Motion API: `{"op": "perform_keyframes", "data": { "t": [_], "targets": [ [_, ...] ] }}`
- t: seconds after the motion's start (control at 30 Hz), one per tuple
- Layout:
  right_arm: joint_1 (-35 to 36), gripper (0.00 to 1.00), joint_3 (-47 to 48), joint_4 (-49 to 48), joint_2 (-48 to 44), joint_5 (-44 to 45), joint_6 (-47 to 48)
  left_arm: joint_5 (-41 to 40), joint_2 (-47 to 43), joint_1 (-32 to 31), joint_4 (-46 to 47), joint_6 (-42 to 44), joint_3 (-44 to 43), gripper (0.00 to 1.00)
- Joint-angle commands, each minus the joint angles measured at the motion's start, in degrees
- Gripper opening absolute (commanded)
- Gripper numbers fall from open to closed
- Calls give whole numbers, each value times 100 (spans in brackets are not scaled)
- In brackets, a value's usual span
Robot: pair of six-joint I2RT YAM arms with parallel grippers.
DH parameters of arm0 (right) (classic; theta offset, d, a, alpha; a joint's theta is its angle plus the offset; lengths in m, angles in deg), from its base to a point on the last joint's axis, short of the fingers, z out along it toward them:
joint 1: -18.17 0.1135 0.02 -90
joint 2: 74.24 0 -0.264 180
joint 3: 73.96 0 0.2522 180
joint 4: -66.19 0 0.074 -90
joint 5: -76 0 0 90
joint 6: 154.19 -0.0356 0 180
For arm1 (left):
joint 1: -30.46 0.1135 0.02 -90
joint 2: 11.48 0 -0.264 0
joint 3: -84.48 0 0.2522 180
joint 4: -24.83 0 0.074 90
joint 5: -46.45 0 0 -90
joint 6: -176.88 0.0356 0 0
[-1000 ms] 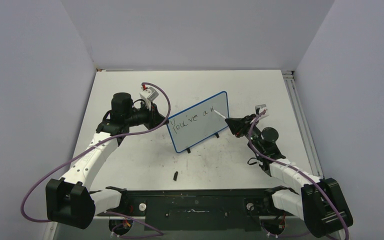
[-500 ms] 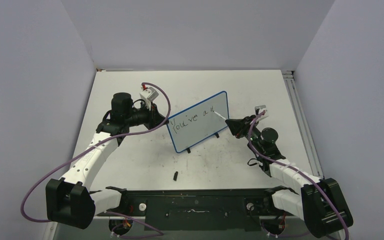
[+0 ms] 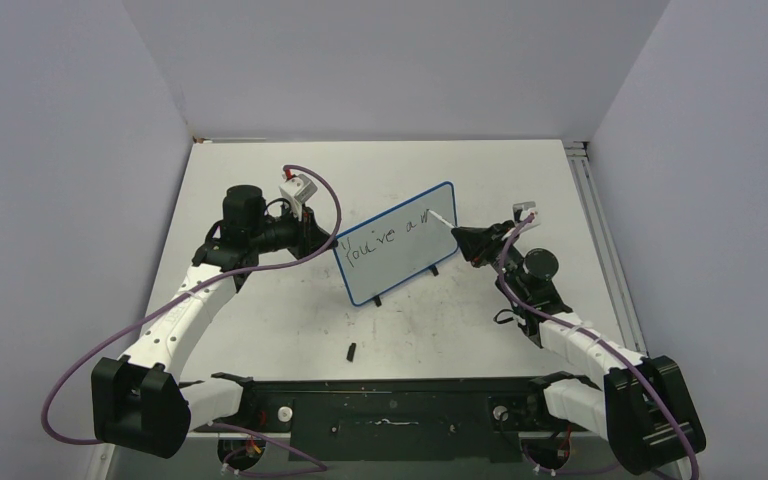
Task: Write a sentence on the whiteboard
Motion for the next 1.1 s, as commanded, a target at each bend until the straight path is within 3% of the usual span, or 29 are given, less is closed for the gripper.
{"op": "perform_keyframes", "data": {
  "t": [0.0, 1.07],
  "targets": [
    [16, 5, 218, -321, 57, 21, 79, 121, -22, 18, -60, -77, -70, 0],
    [-14, 5, -150, 416, -841, 73, 198, 87, -9, 17, -75, -60, -73, 0]
  ]
}}
